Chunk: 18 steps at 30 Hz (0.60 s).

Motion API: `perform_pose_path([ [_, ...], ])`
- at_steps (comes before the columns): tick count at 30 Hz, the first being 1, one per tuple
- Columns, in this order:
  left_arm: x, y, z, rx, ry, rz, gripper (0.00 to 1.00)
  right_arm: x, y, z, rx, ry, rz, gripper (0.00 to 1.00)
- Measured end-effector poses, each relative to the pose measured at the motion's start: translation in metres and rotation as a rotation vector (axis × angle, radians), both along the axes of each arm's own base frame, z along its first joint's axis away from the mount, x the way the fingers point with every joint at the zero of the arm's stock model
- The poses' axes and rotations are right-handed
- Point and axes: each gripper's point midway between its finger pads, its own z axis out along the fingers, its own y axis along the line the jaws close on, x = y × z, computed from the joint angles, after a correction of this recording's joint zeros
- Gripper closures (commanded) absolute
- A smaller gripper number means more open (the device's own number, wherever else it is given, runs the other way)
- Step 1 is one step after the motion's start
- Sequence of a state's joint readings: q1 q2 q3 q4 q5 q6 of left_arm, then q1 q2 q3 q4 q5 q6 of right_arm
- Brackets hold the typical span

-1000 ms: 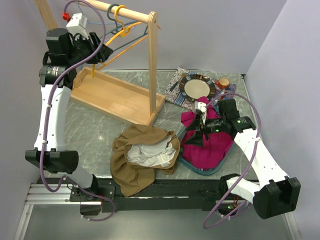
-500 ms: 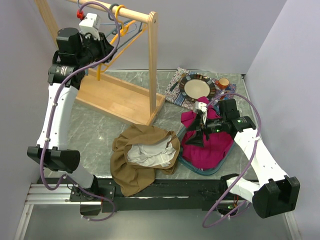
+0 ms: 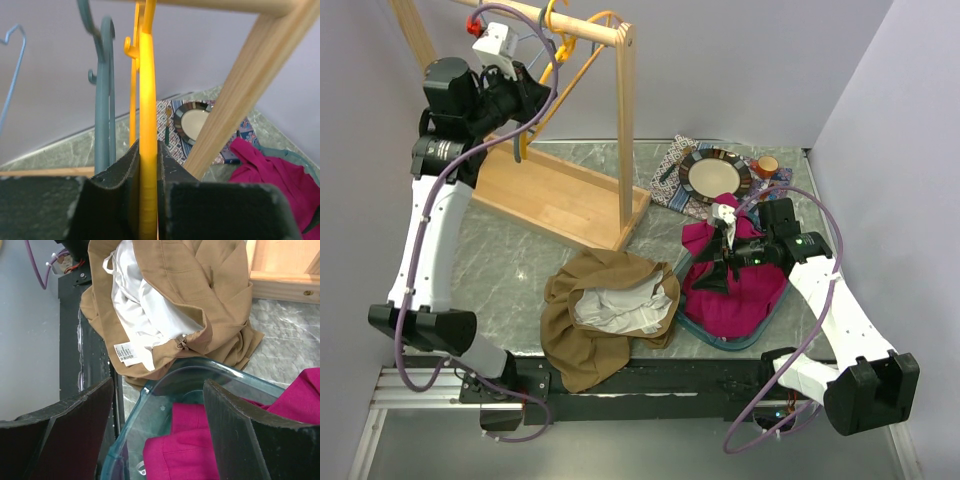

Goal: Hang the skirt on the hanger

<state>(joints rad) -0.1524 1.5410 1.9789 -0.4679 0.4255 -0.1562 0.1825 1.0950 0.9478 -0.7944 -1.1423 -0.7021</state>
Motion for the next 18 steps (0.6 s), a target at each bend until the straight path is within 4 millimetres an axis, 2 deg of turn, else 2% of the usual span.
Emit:
perform_pose_path([
  [3,-0.013,0.001,0.015,-0.011,-0.047,-0.008,0.99,0.0,0.0,0.0,0.0,0.001,0.001,0.21],
  [5,-0.023,0.001,0.018,-0.013,-0.057,-0.012,0.99,-0.001,0.0,0.0,-0.001,0.002,0.001,0.21],
  [11,-0.05,0.005,0.003,-0.002,-0.04,-0.016,0.99,-0.001,-0.001,-0.001,-0.002,0.002,0.0,0.21],
  [18,-0.101,0.014,-0.02,0.01,-0.016,-0.015,0.99,-0.001,-0.002,-0.001,-0.005,-0.006,0.004,0.2],
])
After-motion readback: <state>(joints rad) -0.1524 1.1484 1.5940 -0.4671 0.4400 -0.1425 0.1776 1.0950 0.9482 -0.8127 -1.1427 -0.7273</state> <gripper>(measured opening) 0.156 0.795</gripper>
